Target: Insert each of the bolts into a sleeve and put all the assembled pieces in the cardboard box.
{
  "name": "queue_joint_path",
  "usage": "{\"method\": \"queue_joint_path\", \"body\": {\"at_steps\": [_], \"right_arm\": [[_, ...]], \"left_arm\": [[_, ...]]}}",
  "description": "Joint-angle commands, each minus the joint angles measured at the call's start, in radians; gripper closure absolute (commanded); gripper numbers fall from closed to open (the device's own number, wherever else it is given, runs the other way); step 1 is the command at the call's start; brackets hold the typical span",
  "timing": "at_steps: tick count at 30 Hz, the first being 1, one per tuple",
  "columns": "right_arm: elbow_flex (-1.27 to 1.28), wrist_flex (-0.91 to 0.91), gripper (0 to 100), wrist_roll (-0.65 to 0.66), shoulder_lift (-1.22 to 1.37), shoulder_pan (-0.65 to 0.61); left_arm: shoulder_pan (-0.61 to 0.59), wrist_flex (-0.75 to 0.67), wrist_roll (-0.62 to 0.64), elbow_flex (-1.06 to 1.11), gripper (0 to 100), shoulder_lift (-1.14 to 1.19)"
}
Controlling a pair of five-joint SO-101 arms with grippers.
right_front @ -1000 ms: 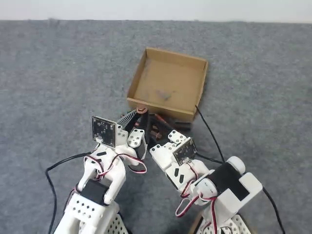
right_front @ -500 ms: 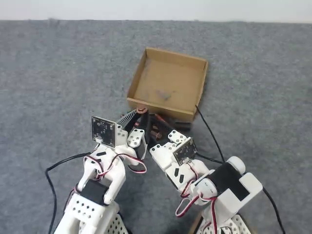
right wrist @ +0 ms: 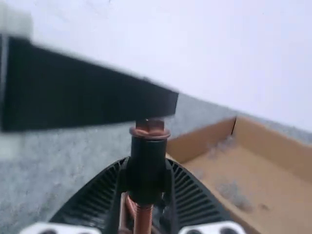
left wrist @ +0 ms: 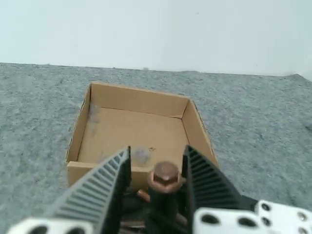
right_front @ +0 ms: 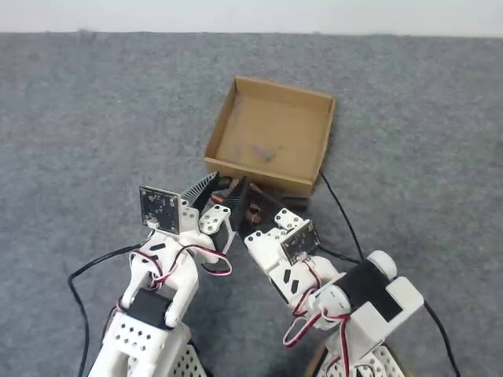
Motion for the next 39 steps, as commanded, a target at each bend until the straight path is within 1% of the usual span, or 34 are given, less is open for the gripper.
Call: {"method": "queue_joint_path", "body": {"at_steps": [1, 4, 8, 11, 15, 16, 20, 23, 31, 32, 34, 39], "right_arm": [[-0.043, -0.007, 99.3, 0.011, -0.008, 0.015], [-0.043, -0.007, 99.3, 0.011, -0.008, 0.015], [-0.06, 0.001, 99.3, 0.011, 0.001, 0.015], [-0.06, 0.001, 99.3, 0.011, 0.001, 0.016], [-0.058, -0.002, 99.3, 0.011, 0.001, 0.024], [-0.058, -0.005, 99.3, 0.009, 0.001, 0.031], [-0.061, -0.004, 99.3, 0.006, 0.001, 0.048], [-0.057, -0.004, 99.3, 0.008, 0.001, 0.05], [-0.055, -0.007, 99.3, 0.008, 0.001, 0.085], [-0.055, -0.007, 99.3, 0.008, -0.001, 0.091], [-0.055, -0.007, 99.3, 0.008, -0.004, 0.107], [-0.057, -0.008, 99.3, 0.009, -0.008, 0.148]], "left_arm": [[-0.006, 0.0, 0.011, -0.024, 83, -0.028], [-0.008, 0.006, 0.012, -0.058, 83, -0.028], [-0.009, 0.064, 0.133, -0.137, 83, -0.028], [-0.017, 0.086, 0.15, -0.182, 84, -0.028], [-0.077, 0.083, 0.152, -0.18, 84, -0.028], [-0.098, 0.083, 0.152, -0.18, 86, -0.028], [-0.18, 0.084, 0.149, -0.18, 99, -0.028], [-0.226, 0.087, 0.149, -0.157, 98, -0.026], [-0.368, 0.089, 0.146, 0.028, 99, -0.025], [-0.384, 0.109, 0.143, 0.03, 99, -0.021], [-0.41, 0.18, 0.098, 0.022, 99, -0.028], [-0.414, 0.315, -0.075, 0.025, 99, -0.028]]}}
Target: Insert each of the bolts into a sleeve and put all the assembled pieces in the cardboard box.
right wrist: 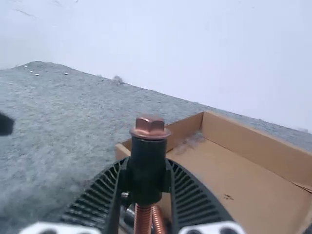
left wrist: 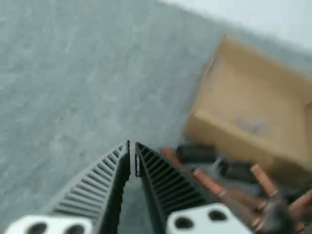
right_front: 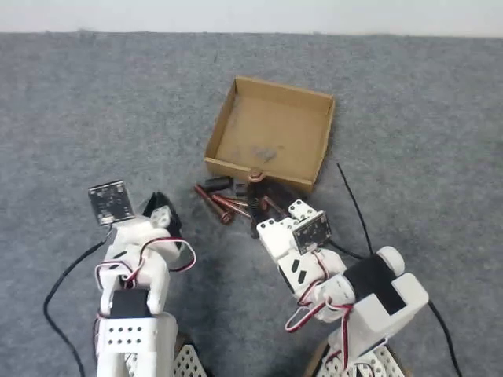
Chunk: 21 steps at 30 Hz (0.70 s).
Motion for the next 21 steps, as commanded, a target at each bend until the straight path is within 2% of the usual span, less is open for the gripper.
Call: {"method": "queue_joint_path", "body": {"at_steps": [1, 4, 12, 17, 21], "right_arm": [[-0.041, -0.01, 99.3, 0.009, -0.025, 0.041], [-0.068, -0.01, 99.3, 0.009, -0.027, 0.079], [-0.216, -0.001, 99.3, 0.017, -0.027, 0.171], [-0.333, 0.002, 99.3, 0.157, -0.027, 0.228], [-0.428, 0.137, 99.3, 0.21, -0.036, 0.231]], "left_arm": [[-0.009, 0.098, -0.146, -0.015, 99, -0.021], [-0.012, 0.132, -0.189, -0.015, 99, -0.02], [-0.012, 0.175, -0.193, -0.015, 99, -0.014], [-0.012, 0.17, -0.193, -0.015, 99, -0.014], [-0.012, 0.17, -0.193, -0.015, 99, -0.014]]}}
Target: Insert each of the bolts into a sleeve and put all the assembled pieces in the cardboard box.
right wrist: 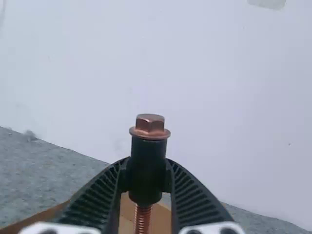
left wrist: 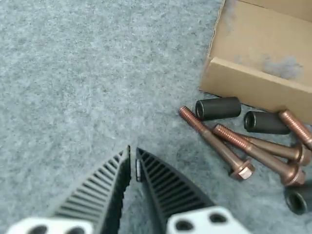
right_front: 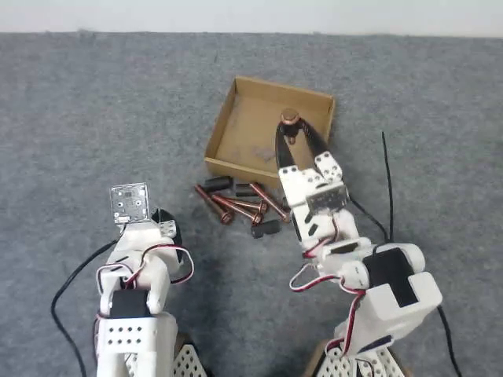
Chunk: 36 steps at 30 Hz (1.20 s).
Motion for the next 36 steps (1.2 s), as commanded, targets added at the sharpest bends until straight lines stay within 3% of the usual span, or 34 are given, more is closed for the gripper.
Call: {"method": "queue_joint_path", "body": {"at_steps": [1, 6, 16, 22, 28, 36], "right_arm": [[-0.137, 0.131, 99.3, 0.086, -0.042, 0.013], [-0.275, 0.426, 99.3, 0.144, -0.108, 0.013], [-0.609, 1.21, 99.3, 0.141, -0.182, 0.016], [-0.865, 1.65, 99.3, -0.034, -0.122, 0.035], [-1.146, 2.061, 99.3, -0.041, 0.039, 0.056], [-1.537, 2.413, 99.3, -0.155, 0.306, 0.094]], "left_arm": [[-0.005, 0.0, -0.008, -0.015, 99, -0.014], [-0.005, 0.0, -0.008, -0.015, 99, -0.014], [-0.005, 0.0, -0.008, -0.015, 99, -0.015], [-0.005, 0.0, -0.008, -0.015, 99, -0.018], [-0.005, -0.002, -0.008, -0.015, 99, -0.018], [-0.005, -0.002, -0.009, -0.015, 99, -0.018]]}}
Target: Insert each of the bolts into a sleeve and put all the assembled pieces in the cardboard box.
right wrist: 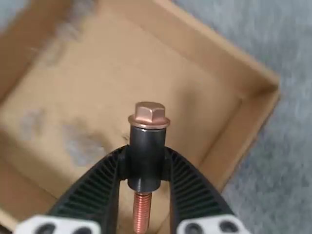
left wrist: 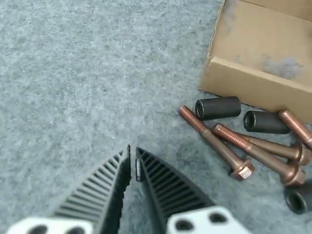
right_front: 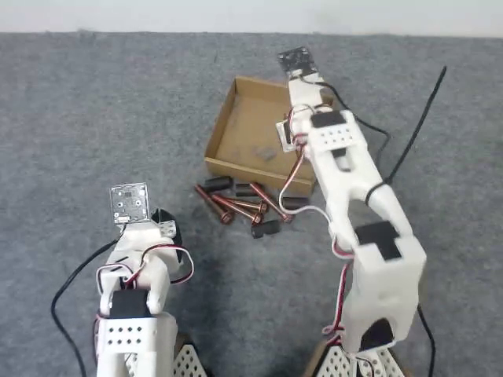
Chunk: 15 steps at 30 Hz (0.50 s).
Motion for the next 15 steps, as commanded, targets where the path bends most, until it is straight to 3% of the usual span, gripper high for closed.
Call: {"method": "queue_joint_path", "body": {"at_steps": [1, 6, 15], "right_arm": [[-0.249, 0.148, 99.3, -0.037, 0.044, 0.021], [-0.465, 0.34, 99.3, -0.081, 0.177, 0.021], [-0.756, 0.524, 99.0, -0.137, 0.344, 0.019]], "left_arm": [[-0.005, -0.002, -0.009, -0.015, 99, -0.018], [-0.005, -0.003, -0.009, -0.015, 99, -0.018], [-0.005, -0.035, -0.009, -0.015, 99, -0.014]]}}
